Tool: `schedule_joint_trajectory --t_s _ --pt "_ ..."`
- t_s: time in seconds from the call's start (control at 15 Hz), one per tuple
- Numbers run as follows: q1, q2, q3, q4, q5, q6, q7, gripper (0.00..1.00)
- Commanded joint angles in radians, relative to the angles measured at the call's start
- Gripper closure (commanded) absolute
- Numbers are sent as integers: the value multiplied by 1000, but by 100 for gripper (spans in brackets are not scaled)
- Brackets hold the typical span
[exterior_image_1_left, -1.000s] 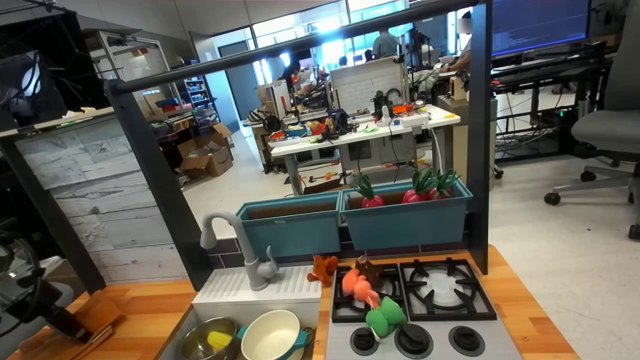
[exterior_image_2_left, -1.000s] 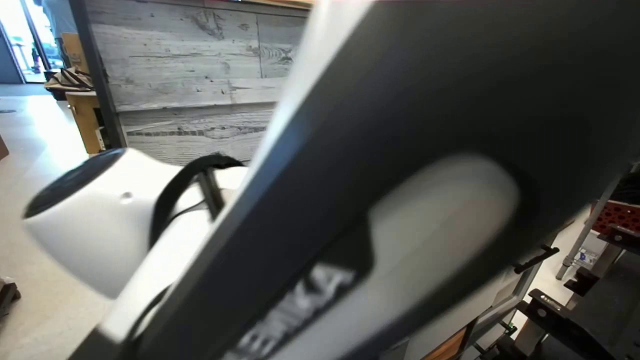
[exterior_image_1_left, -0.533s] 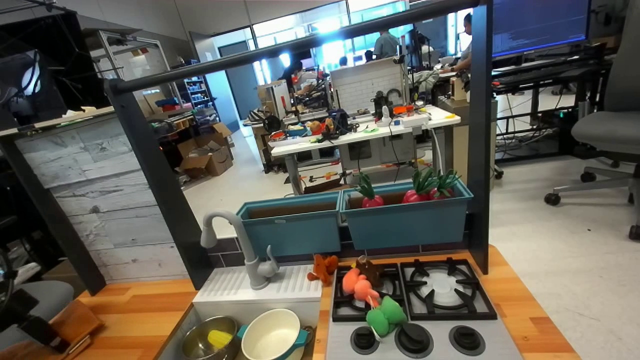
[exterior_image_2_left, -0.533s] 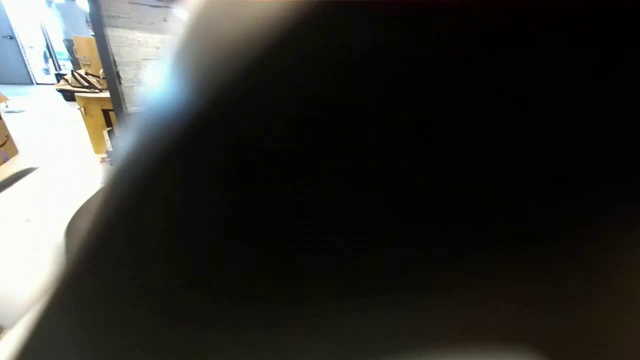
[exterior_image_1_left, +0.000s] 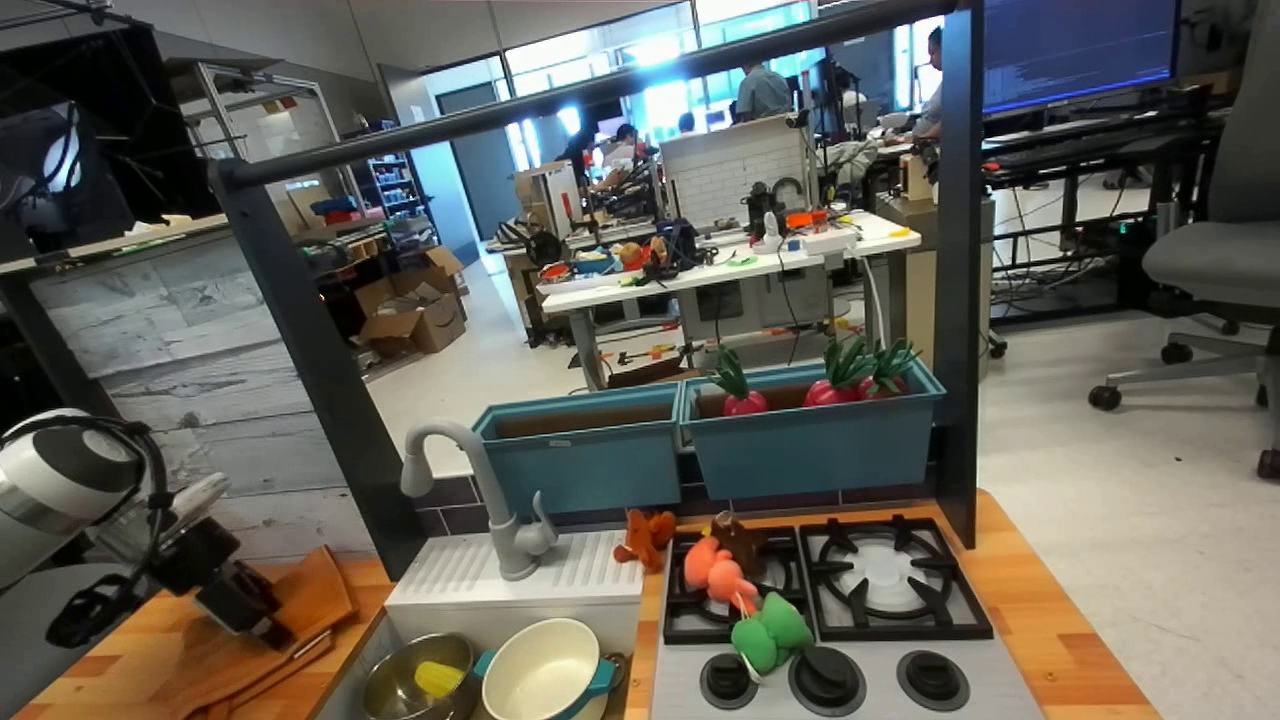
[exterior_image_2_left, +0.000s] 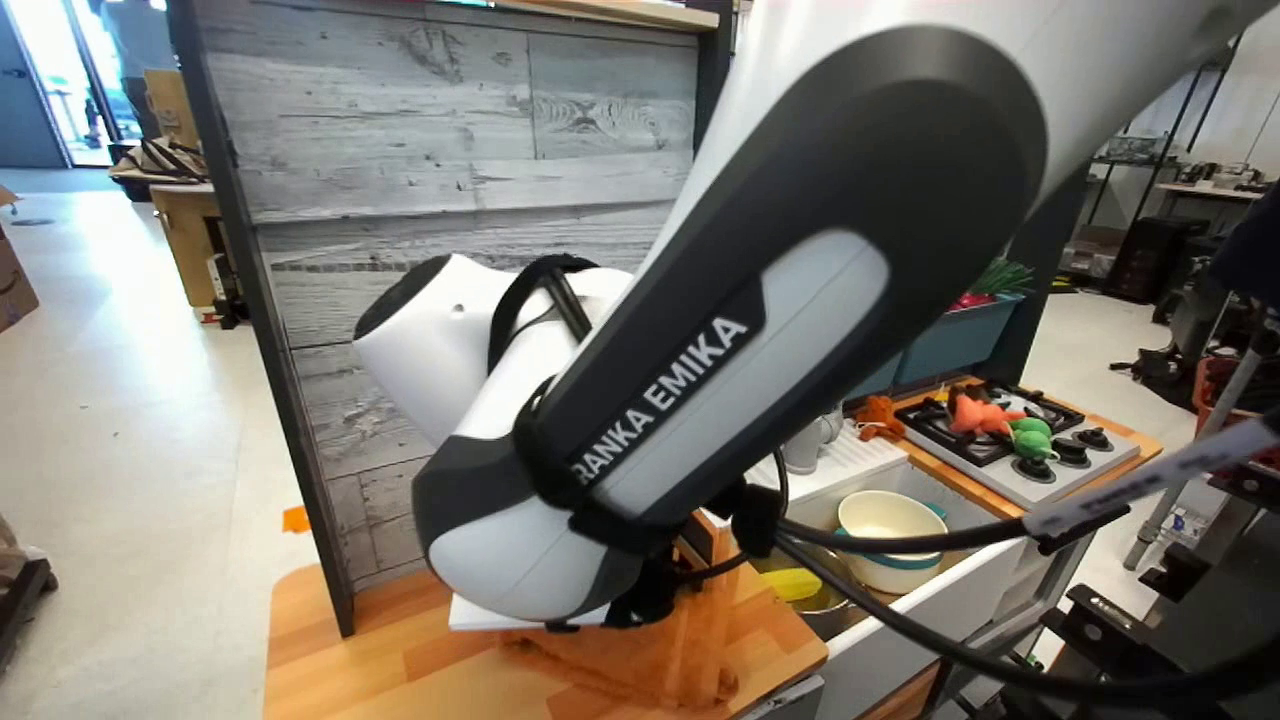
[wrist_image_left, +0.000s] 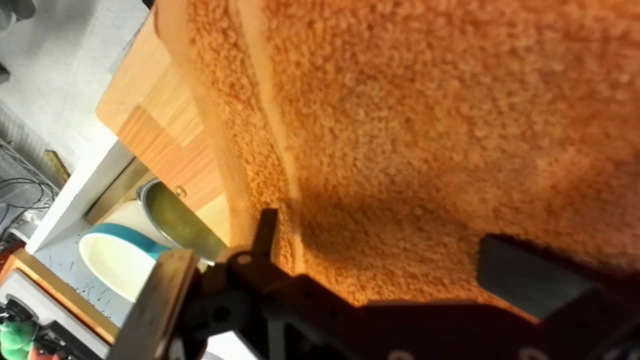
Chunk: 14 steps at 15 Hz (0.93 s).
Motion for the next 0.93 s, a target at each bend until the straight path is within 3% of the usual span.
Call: schedule_joint_trajectory --t_s 0.0,0.33,0.6,0.67,0.87 --pt "62 -99 -31 -96 -49 43 19 0" --pt "174 -325 -55 -292 -180 96 -34 0" --pt "240 -523 -73 -463 -236 224 5 0" --pt "219 -391 -65 -307 -202 150 -12 0" --pt "212 -492 -39 -393 -232 168 0 0"
